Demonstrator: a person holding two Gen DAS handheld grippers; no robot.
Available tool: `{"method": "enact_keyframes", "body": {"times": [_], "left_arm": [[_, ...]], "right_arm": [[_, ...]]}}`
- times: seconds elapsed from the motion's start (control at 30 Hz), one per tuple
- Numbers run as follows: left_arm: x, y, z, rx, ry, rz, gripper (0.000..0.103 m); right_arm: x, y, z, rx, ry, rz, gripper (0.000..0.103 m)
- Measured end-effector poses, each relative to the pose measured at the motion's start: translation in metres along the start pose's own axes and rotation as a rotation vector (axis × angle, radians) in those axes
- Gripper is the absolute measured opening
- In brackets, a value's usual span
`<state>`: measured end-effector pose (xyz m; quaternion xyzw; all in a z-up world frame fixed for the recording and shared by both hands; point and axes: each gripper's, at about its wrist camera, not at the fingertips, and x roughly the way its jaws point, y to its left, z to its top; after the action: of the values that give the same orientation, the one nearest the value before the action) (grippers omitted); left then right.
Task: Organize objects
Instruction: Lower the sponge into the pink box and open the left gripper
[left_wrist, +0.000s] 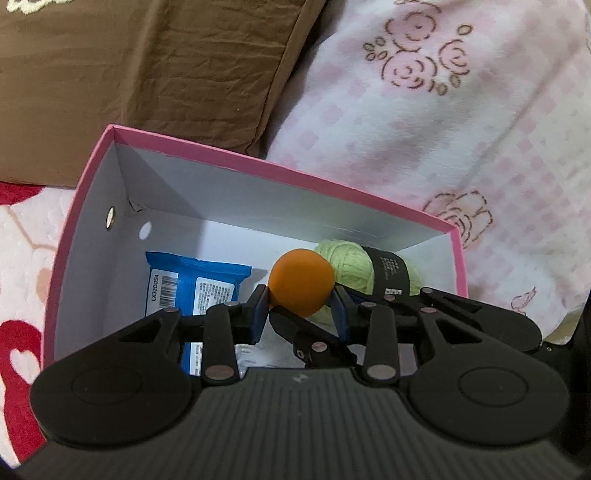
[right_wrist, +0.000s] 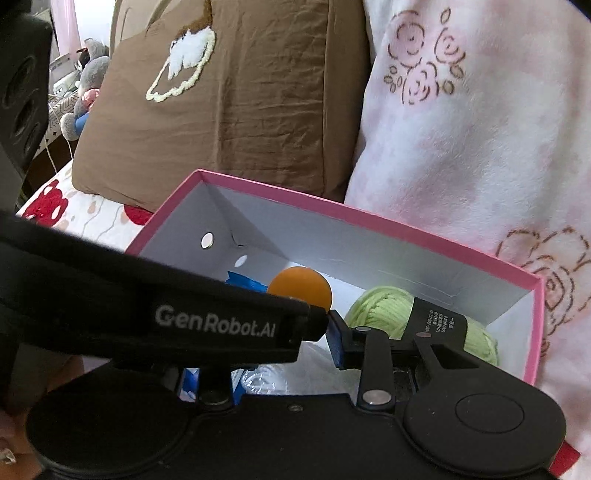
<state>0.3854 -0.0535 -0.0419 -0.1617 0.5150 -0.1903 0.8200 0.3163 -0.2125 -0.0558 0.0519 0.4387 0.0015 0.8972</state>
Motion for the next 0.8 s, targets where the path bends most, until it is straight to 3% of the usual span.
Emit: {"method": "enact_keyframes", "body": {"times": [0.3,0.47,0.8], "left_arm": [[0.001,0.008,0.001,-0.027,-0.066,-0.050,0.035],[-0.010,0.001,-0.003,0.069,-0.058,-0.032,0.036],[-0.044,-0.013,-0.022,0.163,-0.052,-0.046,0.036]], "right_arm": [[0.012,-0.005,0.004,0.007,0.019,-0.041,0.039],[0.009,-0.003,0.000,-0.017,0.020,-0.061,0.039],[-0.036,-0.011,-0.020,0.084,-0.002,-0.024,0.039]]}}
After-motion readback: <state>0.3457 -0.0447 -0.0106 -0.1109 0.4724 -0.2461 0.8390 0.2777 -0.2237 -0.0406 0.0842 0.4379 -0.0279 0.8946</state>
